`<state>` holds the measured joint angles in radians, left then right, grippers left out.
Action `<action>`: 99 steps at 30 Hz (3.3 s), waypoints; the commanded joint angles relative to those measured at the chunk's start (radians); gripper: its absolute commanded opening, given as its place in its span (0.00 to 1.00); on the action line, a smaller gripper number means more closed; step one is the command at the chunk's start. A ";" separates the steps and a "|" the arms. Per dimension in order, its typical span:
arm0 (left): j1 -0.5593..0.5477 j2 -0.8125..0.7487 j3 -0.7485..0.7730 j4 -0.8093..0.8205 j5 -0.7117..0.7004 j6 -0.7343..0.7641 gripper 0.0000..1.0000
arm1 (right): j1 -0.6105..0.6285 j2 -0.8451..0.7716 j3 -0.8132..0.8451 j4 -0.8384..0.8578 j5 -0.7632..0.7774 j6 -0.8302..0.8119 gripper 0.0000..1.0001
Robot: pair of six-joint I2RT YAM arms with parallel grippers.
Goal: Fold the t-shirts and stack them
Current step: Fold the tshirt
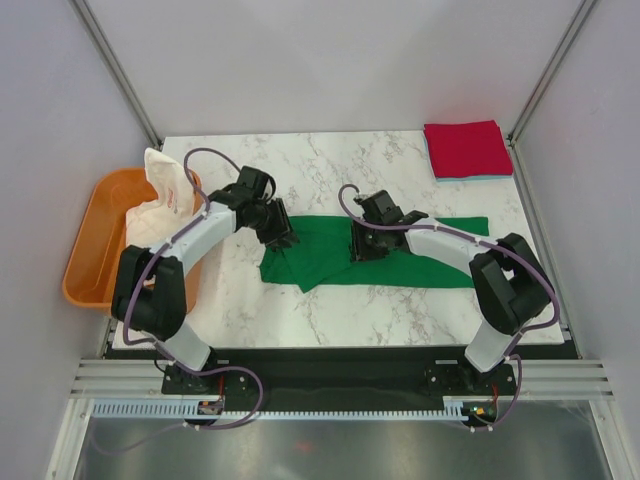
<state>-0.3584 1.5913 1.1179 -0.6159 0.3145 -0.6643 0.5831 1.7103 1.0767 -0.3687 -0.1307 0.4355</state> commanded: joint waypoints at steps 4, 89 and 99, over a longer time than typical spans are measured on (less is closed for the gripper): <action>0.058 0.176 0.236 0.002 -0.031 0.084 0.38 | -0.015 0.048 0.040 0.054 -0.029 -0.038 0.40; 0.184 0.838 1.190 0.238 0.305 -0.031 0.51 | -0.066 -0.109 0.098 0.076 0.155 0.063 0.70; 0.110 0.423 0.571 0.243 0.189 0.051 0.49 | -0.071 -0.213 0.097 -0.024 0.195 0.075 0.68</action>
<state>-0.2047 2.0998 1.8042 -0.3931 0.5404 -0.6460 0.5129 1.5837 1.1507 -0.3523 0.0212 0.5018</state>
